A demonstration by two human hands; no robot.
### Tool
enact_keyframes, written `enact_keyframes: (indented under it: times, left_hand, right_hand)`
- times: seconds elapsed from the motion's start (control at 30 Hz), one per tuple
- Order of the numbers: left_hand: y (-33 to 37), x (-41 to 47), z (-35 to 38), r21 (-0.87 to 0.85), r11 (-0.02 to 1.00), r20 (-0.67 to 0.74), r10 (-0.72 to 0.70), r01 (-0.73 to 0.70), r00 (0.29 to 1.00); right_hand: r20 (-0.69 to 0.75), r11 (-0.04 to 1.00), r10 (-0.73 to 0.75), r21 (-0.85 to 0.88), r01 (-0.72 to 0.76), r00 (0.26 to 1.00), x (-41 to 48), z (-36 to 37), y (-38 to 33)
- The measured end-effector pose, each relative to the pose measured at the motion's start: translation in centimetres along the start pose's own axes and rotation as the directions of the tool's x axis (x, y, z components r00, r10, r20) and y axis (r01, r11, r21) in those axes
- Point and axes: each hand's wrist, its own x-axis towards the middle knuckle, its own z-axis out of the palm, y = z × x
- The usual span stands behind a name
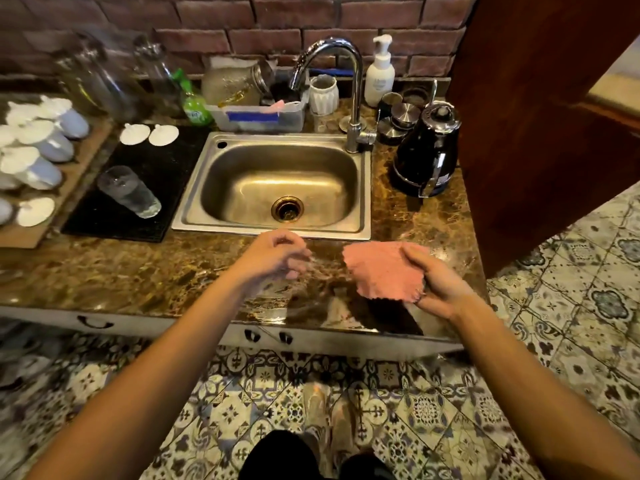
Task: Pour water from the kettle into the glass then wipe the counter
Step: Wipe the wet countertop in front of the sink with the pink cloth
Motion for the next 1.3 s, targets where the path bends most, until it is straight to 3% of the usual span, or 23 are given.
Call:
enact_keyframes:
  times: [0.1,0.17,0.27,0.33,0.43,0.5,0.6,0.7,0.83,0.97,1.3]
  left_hand:
    - [-3.8,0.7,-3.7,0.1,0.994,-0.195,-0.028,0.048,0.98]
    - [-6.3,1.1,-6.6,0.201,0.976,-0.281,-0.029,0.088,0.959]
    - [-9.3,1.2,-11.5,0.464,0.871,-0.36,0.021,0.16,0.933]
    - [-10.9,1.1,-14.7,0.628,0.757,-0.389,0.102,0.183,0.915]
    - [-13.3,0.8,-19.1,0.699,0.689,-0.42,0.176,0.194,0.89]
    - [-15.4,1.2,-21.5,0.736,0.649,-0.4,0.189,0.192,0.897]
    - [-18.6,3.1,-24.6,0.854,0.485,-0.318,0.2,0.189,0.927]
    - [-21.1,5.6,-25.8,0.906,0.397,-0.241,0.191,0.15,0.952]
    - [-24.3,7.0,-26.0,0.952,0.3,-0.164,0.346,0.057,0.924]
    - [-25.2,7.5,-26.3,0.962,0.27,-0.147,0.395,0.038,0.907]
    - [-24.8,7.5,-25.9,0.952,0.304,-0.164,0.405,0.037,0.899]
  right_hand:
    - [-0.205,0.997,-0.067,-0.061,0.056,0.976,1.8,-2.4,-2.1]
    - [-0.291,0.967,-0.203,-0.208,0.145,0.935,2.9,-3.4,-3.4]
    - [-0.339,0.779,-0.459,-0.598,0.189,0.821,5.2,-4.4,-4.6]
    - [-0.329,0.652,-0.499,-0.752,0.097,0.802,6.9,-4.9,-4.2]
    - [-0.326,0.481,-0.489,-0.875,-0.062,0.809,9.7,-6.0,-0.9]
    - [-0.22,0.382,-0.505,-0.924,-0.012,0.835,11.0,-6.1,2.0]
    - [-0.102,0.234,-0.522,-0.972,0.028,0.847,12.3,-5.6,5.1]
    - [-0.074,0.156,-0.504,-0.988,0.007,0.861,12.2,-4.7,6.7]
    - [-0.032,0.149,-0.549,-0.987,0.06,0.835,11.8,-2.7,10.2]
    - [-0.067,0.118,-0.529,-0.993,-0.004,0.846,12.2,-1.5,12.1]
    - [-0.001,0.023,-0.504,-1.0,0.012,0.864,10.8,0.9,15.2]
